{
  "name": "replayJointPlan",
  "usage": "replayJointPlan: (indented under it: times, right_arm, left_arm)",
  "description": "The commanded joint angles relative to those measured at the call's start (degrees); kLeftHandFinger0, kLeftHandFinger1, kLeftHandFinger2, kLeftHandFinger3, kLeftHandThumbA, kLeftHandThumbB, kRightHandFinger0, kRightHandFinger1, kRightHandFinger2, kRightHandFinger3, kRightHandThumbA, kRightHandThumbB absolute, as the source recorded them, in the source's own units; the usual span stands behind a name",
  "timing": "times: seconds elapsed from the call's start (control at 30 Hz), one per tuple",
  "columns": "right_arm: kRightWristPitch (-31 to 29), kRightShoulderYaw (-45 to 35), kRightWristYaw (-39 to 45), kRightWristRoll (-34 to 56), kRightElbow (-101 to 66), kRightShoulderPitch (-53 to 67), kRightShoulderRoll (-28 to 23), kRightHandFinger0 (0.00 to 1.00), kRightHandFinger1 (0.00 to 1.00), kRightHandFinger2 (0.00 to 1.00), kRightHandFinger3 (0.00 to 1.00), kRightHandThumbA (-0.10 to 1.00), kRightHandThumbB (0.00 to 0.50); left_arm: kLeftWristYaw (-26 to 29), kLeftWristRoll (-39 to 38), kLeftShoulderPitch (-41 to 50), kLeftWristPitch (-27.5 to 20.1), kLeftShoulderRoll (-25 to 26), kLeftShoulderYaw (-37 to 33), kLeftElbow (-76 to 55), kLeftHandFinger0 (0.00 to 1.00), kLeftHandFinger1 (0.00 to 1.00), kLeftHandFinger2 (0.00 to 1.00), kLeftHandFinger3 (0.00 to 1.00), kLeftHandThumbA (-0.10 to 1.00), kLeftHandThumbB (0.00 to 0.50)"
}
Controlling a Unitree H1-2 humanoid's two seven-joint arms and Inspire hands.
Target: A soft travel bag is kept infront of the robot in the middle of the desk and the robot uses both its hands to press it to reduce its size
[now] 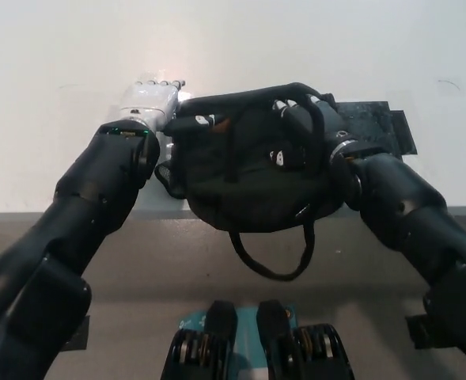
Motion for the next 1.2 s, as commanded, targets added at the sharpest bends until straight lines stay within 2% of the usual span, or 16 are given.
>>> replayJointPlan:
  times: [0.0,0.23,0.57,0.73,0.8,0.87,0.9,1.0,1.07,1.17]
  right_arm:
    - [3.78,5.23,1.38,-7.94,3.28,1.29,-1.53,1.00,1.00,1.00,1.00,1.00,0.317]
    - [3.03,4.58,1.42,-6.34,3.17,0.34,-1.41,1.00,1.00,1.00,1.00,1.00,0.296]
    - [2.25,-2.65,1.34,-2.57,2.86,0.23,-1.94,1.00,1.00,1.00,1.00,1.00,0.280]
    - [2.65,-4.25,1.55,-2.83,3.24,1.24,-1.00,1.00,1.00,1.00,1.00,1.00,0.220]
    - [2.64,-4.31,1.67,-3.31,3.53,1.32,-0.82,1.00,1.00,1.00,1.00,1.00,0.219]
    - [2.48,-4.54,1.16,-3.30,3.75,1.82,-0.78,1.00,1.00,1.00,1.00,1.00,0.218]
    - [2.55,-5.09,1.40,-2.82,3.90,1.81,-0.86,1.00,1.00,1.00,1.00,1.00,0.231]
    - [2.37,-6.22,1.17,-2.24,4.02,2.52,-0.82,1.00,1.00,1.00,1.00,1.00,0.202]
    - [2.59,-6.74,1.31,-2.05,4.18,3.20,-0.50,1.00,1.00,1.00,1.00,1.00,0.193]
    - [3.42,-7.49,1.70,-1.94,4.56,4.20,0.21,1.00,1.00,1.00,1.00,1.00,0.205]
  left_arm:
    - [3.11,0.42,-2.76,-1.31,-0.71,-0.57,0.61,1.00,1.00,1.00,1.00,1.00,0.100]
    - [3.81,-0.03,-1.24,-2.37,-2.50,-0.85,2.24,1.00,1.00,1.00,1.00,1.00,0.107]
    - [5.91,-1.03,0.75,-4.05,-5.44,-0.89,5.11,1.00,1.00,1.00,1.00,1.00,0.133]
    - [7.46,-0.45,3.47,-4.64,-7.68,-1.97,7.05,1.00,1.00,1.00,1.00,1.00,0.123]
    - [7.22,-0.79,3.86,-4.13,-8.47,-1.91,7.84,1.00,1.00,1.00,1.00,1.00,0.113]
    - [7.42,-0.73,4.39,-4.64,-8.62,-2.13,8.18,1.00,1.00,1.00,1.00,1.00,0.123]
    - [7.61,-0.68,4.42,-5.08,-8.70,-2.30,8.51,1.00,1.00,1.00,1.00,1.00,0.146]
    - [8.18,-0.86,5.62,-5.34,-9.03,-2.54,9.26,1.00,1.00,1.00,1.00,1.00,0.211]
    - [8.49,-0.89,6.67,-5.29,-9.17,-2.72,9.65,1.00,1.00,1.00,1.00,1.00,0.223]
    - [9.40,-0.57,7.74,-5.26,-9.38,-3.34,10.39,1.00,1.00,1.00,1.00,1.00,0.258]
